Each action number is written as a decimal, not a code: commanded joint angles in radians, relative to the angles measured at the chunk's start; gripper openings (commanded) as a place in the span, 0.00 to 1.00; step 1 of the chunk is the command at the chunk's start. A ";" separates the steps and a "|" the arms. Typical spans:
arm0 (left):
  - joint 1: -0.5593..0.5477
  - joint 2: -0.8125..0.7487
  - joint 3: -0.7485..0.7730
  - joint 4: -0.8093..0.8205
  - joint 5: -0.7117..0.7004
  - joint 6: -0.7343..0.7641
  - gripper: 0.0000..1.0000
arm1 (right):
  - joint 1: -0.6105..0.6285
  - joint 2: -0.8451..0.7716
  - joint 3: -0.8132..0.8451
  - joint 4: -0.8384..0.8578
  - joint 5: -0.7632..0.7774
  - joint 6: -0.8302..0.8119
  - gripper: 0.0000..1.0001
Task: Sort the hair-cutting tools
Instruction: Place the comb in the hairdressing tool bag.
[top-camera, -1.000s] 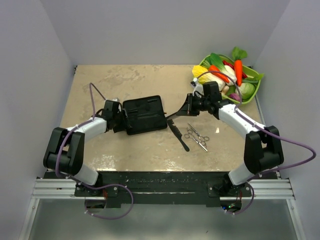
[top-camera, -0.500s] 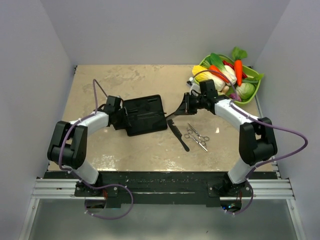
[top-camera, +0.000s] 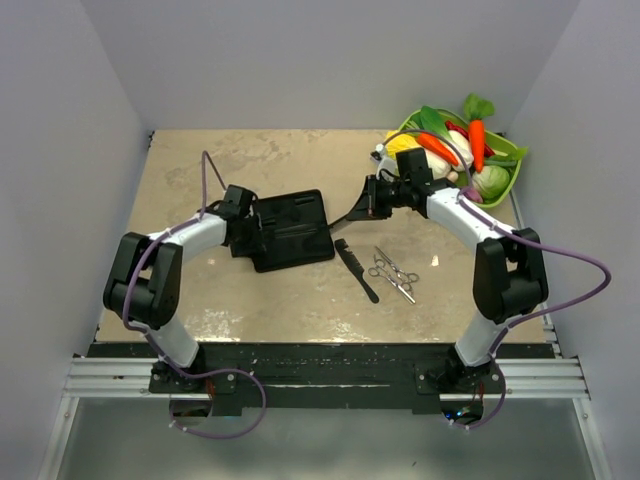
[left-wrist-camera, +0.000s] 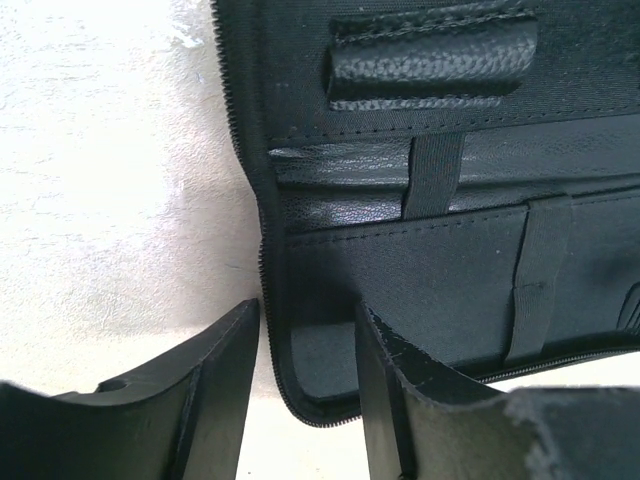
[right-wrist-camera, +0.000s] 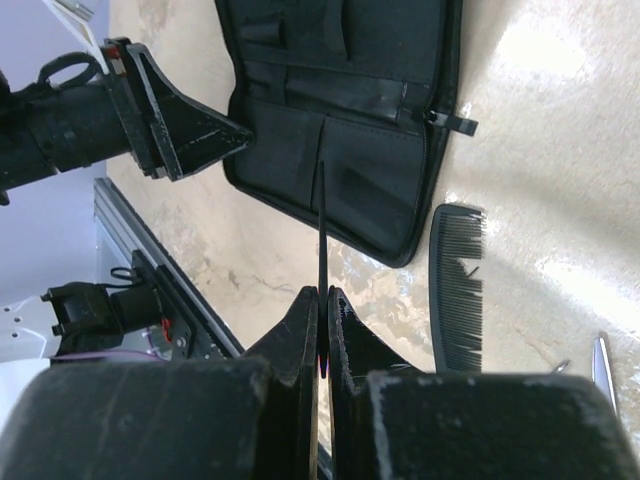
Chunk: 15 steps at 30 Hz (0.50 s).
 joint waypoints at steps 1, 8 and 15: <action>-0.017 0.112 -0.056 -0.216 -0.123 0.031 0.50 | 0.004 -0.003 0.020 -0.015 -0.003 -0.026 0.00; -0.037 0.075 -0.054 -0.287 -0.162 0.014 0.52 | 0.004 -0.012 -0.009 -0.021 -0.006 -0.033 0.00; -0.038 0.026 -0.099 -0.318 -0.164 0.010 0.52 | 0.002 -0.017 -0.049 -0.007 -0.020 -0.033 0.00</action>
